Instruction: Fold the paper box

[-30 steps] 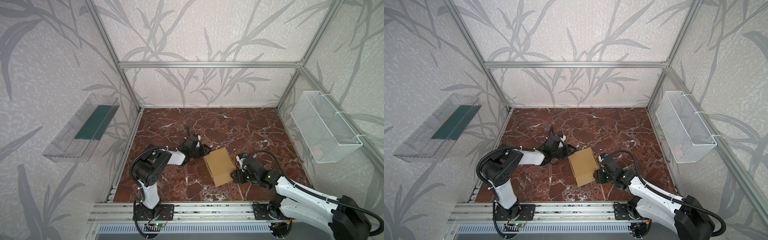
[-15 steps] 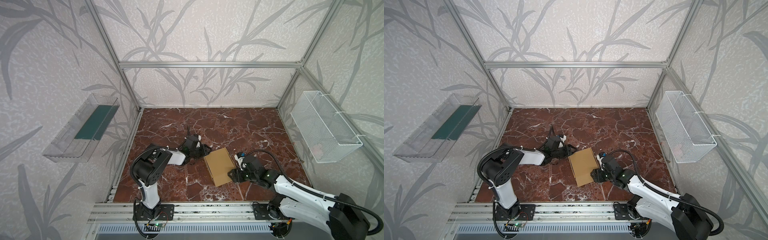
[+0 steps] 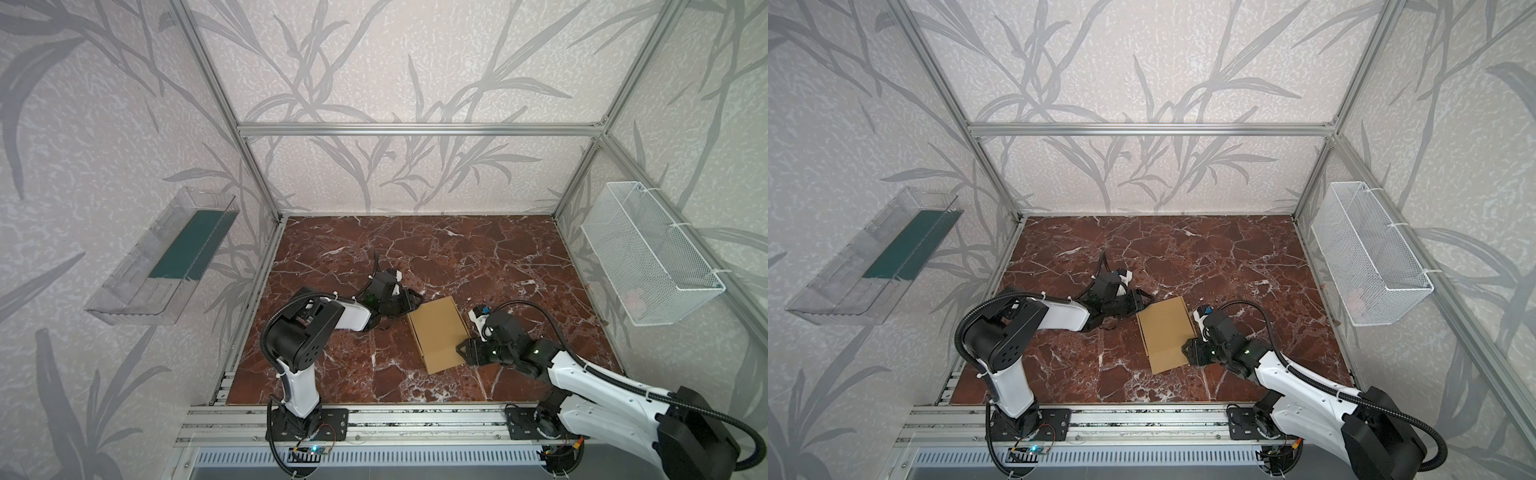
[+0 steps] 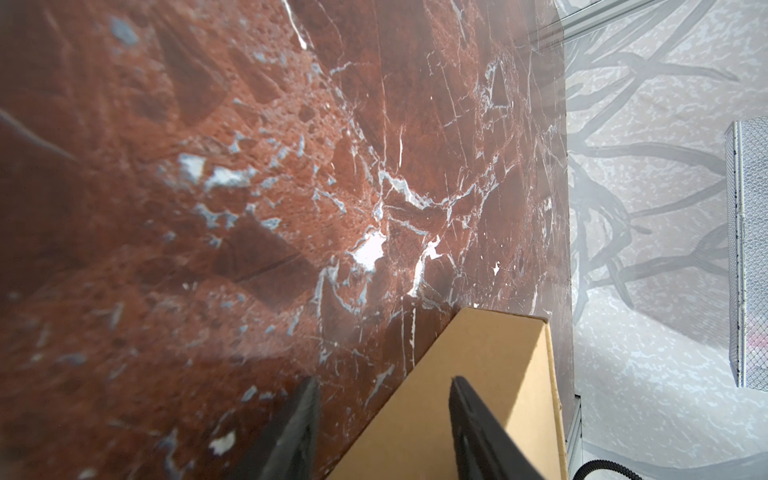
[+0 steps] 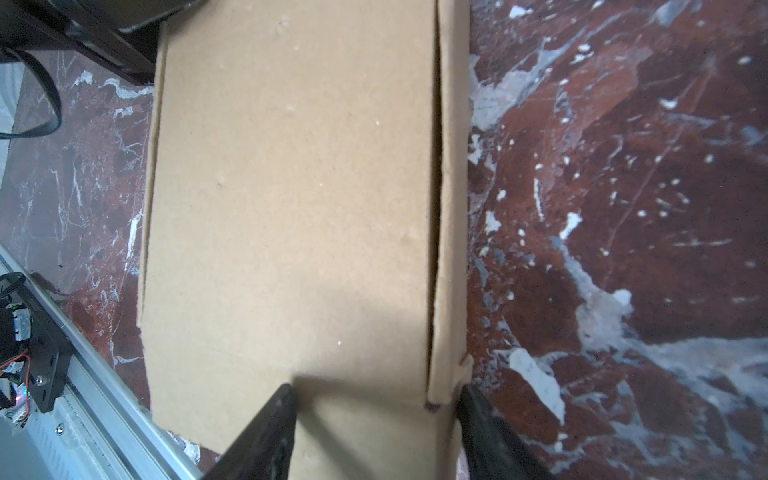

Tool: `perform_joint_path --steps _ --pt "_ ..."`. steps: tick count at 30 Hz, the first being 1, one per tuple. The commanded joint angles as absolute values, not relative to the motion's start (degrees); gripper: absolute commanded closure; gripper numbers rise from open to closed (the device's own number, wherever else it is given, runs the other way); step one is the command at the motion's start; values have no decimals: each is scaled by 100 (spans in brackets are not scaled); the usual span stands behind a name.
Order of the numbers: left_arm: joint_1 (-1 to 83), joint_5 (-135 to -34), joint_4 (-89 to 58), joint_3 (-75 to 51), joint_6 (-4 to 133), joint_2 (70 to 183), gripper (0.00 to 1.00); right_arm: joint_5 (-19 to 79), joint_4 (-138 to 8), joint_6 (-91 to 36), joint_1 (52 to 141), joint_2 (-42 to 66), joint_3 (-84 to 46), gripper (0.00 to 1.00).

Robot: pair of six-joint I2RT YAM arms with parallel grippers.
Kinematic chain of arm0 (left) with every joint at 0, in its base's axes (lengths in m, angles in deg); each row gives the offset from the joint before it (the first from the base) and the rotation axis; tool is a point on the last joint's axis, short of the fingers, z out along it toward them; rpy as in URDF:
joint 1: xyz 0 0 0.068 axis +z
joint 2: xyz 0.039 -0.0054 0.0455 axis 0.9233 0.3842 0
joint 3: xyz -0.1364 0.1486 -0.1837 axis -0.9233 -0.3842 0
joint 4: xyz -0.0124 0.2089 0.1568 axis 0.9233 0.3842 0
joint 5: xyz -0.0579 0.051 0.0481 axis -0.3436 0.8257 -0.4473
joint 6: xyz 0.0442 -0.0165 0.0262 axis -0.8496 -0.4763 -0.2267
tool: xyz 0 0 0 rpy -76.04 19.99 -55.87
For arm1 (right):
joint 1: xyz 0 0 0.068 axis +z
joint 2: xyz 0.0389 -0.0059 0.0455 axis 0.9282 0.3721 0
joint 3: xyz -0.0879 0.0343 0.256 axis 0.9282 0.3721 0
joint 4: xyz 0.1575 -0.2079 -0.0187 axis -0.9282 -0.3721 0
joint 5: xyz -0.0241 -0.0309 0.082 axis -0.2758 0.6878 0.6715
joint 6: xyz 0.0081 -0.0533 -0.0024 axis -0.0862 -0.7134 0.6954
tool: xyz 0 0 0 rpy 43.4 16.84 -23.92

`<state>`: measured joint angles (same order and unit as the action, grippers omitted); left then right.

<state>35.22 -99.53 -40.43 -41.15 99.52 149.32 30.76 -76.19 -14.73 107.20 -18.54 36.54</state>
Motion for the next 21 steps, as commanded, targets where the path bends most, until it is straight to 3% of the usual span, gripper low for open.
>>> perform_joint_path --steps 1,21 --pt "3483 -9955 -3223 -4451 10091 15271 46 3081 -7523 -1399 10700 -1802 3768 38" --pt "3385 -10081 -3969 -4790 10489 15500 42 3048 -7399 -1277 10700 -1705 3806 48"
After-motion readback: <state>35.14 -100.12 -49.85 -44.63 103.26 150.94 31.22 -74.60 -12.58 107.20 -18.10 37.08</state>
